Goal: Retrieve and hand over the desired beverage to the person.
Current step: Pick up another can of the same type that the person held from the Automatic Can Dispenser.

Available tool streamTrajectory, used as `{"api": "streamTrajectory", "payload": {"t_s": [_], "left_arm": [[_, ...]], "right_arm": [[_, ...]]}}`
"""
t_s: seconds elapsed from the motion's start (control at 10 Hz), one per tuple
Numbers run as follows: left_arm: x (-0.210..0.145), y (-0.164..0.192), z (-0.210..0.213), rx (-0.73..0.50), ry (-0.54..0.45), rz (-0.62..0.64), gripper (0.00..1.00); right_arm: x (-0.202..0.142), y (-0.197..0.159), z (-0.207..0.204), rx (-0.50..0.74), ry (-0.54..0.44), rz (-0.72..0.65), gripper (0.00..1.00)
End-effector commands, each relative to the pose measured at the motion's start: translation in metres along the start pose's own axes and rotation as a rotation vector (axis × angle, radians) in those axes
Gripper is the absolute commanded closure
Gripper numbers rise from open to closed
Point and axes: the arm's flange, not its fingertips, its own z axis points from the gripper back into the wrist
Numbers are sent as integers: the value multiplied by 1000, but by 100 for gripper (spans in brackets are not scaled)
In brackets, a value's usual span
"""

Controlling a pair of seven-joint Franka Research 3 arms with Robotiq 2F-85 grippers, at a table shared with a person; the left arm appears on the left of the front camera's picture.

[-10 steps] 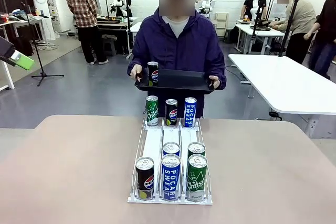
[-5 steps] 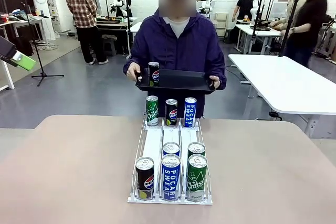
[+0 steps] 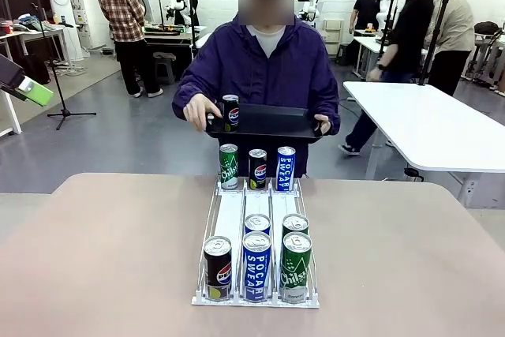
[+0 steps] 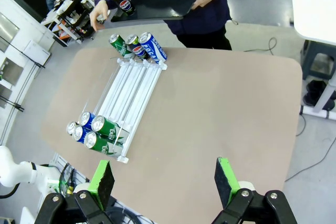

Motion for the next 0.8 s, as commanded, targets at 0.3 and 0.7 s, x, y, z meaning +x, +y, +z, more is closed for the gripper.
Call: {"api": "streamTrajectory", "payload": {"t_s": [0.3,0.7], "left_arm": [[1,1,0,-4,6,4,0],[1,1,0,-4,6,4,0]], "right_arm": [[2,-1,-2,36,-13,13,0],[2,-1,-2,36,-13,13,0]]}}
